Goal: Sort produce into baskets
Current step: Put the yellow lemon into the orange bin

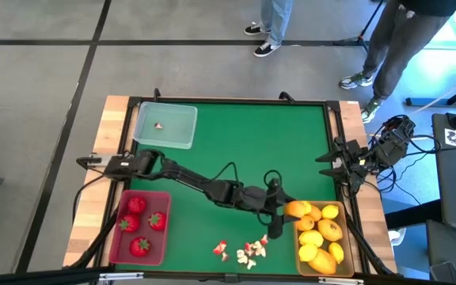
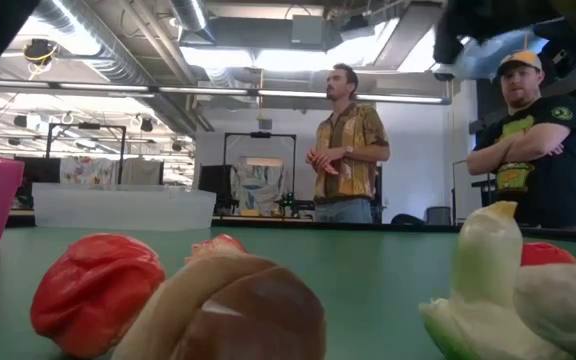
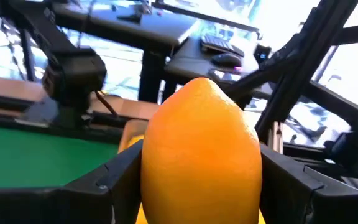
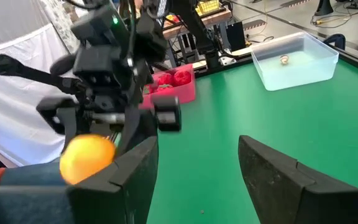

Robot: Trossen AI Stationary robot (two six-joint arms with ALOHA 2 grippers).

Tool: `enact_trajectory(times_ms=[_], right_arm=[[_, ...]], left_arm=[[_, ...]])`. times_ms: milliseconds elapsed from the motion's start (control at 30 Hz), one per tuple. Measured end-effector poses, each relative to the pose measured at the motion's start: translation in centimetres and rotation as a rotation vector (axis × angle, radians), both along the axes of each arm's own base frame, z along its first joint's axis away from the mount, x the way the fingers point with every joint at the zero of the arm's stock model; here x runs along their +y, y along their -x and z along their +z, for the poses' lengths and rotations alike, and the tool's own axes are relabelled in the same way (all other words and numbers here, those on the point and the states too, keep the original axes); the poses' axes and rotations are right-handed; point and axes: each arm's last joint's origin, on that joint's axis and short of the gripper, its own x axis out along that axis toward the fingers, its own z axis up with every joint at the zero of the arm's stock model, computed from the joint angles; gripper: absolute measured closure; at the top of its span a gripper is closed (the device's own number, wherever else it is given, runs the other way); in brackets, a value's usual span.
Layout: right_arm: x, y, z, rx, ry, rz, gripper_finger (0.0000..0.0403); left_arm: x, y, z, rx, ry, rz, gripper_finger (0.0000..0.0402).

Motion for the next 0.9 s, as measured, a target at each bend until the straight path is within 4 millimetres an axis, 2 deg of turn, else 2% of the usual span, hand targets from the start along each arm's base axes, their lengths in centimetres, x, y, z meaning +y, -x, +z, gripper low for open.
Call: enact_trajectory(times_ms=[167,367,467,600,767,900], right_arm=[[0.0,0.0,0.0,0.0,0.001,0.0,0.0182],[0.0,0.0,0.0,0.001,0.001,0.0,0.0182],[0.0,0.0,0.0,0.001,0.001,-0.001,0.0182],[0.0,0.0,0.0,0.001,0.001,0.0,0.0182],[0.0,0.0,0.0,0.001,0.001,-0.001,0.0182],[0.0,0.0,0.0,0.001,0.002,-0.001,0.0182]], left_arm=[[-0.5,-1.9,-1.9,-0.01,0.01,-0.045,0.0158],[-1.1,-3.6,-2.1,-0.065,0.012,-0.058,0.0158],[-1.3,-4.4,-3.2,-0.058,0.011,-0.07,0.0158],[-1.3,-5.0,-4.3,-0.055,0.011,-0.07,0.0158],[-1.5,-5.7,-4.5,-0.104,-0.021,-0.075,0.0156],[-1.5,-5.8,-4.7,-0.11,-0.078,-0.081,0.0136]])
